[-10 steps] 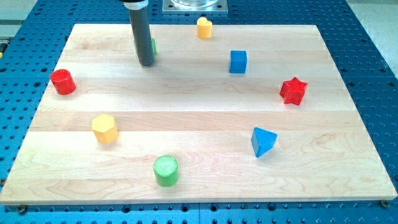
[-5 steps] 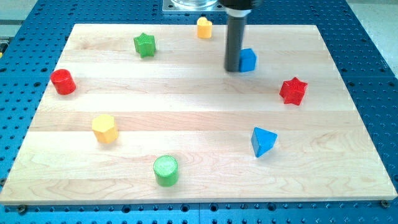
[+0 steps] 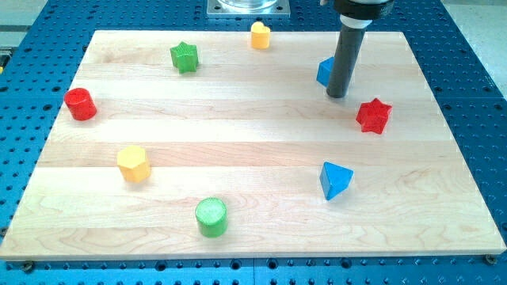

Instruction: Push the cube and red star to the right

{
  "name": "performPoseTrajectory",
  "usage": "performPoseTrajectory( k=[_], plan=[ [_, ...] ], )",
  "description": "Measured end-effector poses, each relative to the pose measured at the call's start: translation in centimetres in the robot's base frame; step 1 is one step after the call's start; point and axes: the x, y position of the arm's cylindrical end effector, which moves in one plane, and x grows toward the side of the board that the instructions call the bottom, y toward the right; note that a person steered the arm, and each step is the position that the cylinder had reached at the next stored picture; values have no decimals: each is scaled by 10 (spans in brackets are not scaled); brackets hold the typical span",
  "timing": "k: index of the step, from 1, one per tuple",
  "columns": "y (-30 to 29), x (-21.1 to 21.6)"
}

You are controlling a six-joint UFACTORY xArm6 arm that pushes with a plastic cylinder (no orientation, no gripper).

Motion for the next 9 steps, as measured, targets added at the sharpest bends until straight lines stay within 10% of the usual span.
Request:
performPoseTrajectory(
  k=[3, 9],
  plan=[
    [-37, 12],
    [75, 81]
  ],
)
